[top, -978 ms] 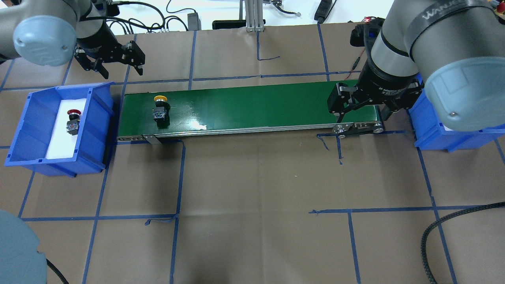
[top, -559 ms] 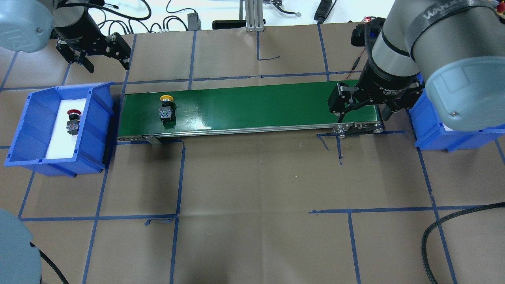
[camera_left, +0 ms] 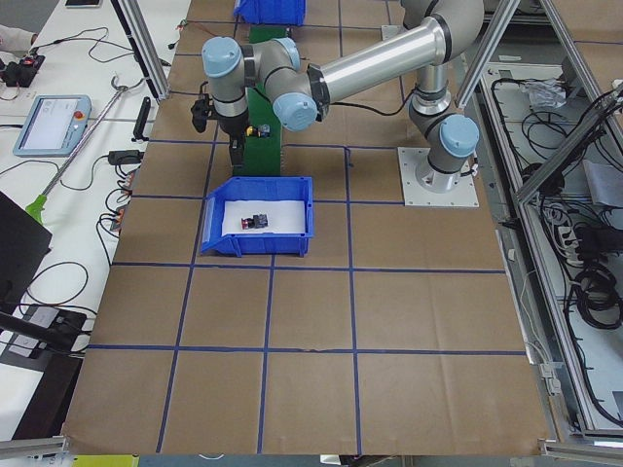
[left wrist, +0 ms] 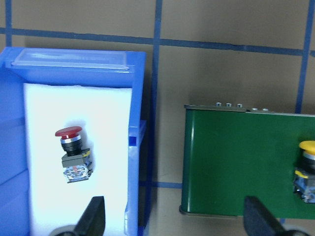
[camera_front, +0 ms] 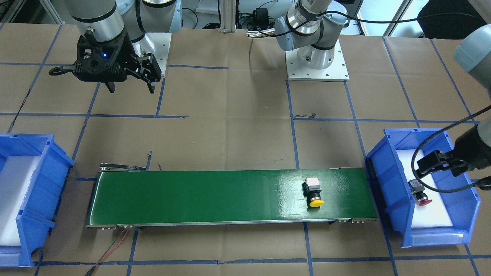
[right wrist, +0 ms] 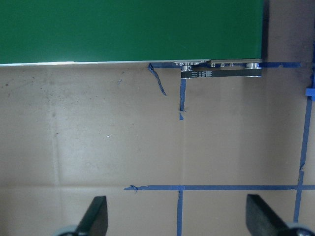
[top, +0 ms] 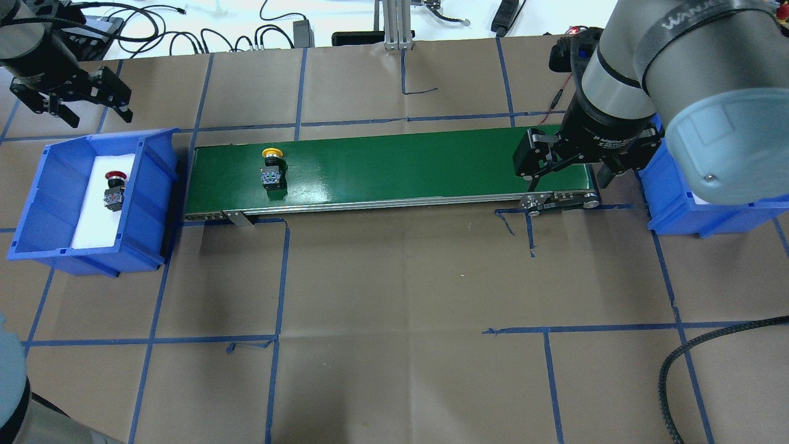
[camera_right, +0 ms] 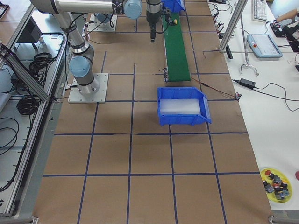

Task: Transport two buttons from left to right
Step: 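Return the left gripper to the bin and grasp the red button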

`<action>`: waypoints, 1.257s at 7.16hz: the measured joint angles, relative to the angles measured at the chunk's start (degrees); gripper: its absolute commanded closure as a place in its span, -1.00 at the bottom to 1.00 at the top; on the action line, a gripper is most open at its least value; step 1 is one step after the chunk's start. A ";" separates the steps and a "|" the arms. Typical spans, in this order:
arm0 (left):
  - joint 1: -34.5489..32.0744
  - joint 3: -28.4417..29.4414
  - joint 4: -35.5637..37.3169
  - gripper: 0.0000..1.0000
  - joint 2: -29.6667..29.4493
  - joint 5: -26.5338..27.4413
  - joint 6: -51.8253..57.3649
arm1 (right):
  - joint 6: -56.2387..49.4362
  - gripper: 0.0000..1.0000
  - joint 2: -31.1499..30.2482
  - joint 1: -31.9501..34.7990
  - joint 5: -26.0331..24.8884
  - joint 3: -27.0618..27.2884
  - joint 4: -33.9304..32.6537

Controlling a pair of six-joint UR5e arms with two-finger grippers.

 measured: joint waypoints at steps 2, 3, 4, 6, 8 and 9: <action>4.89 -0.99 0.65 -0.96 -0.70 -0.46 4.75 | -0.02 -1.00 0.00 -0.02 0.03 0.00 0.04; 5.62 -1.66 1.43 -0.96 -1.27 -0.52 5.51 | -0.05 -1.00 0.00 -0.02 0.01 -0.02 0.01; 5.86 -3.00 3.14 -0.96 -1.75 -0.55 5.80 | -0.08 -1.00 0.00 -0.03 0.00 -0.05 -0.01; 6.01 -8.45 10.22 -0.96 -2.05 -0.56 5.92 | -0.08 -1.00 -0.05 -0.17 -0.01 -0.08 -0.02; 6.17 -14.45 18.83 -0.96 -2.30 -0.56 5.93 | -0.07 -1.00 -0.08 -0.39 -0.01 -0.09 -0.02; 6.20 -16.56 22.08 -0.96 -2.74 -0.56 5.93 | -0.03 -1.00 -0.08 -0.43 -0.01 -0.09 -0.02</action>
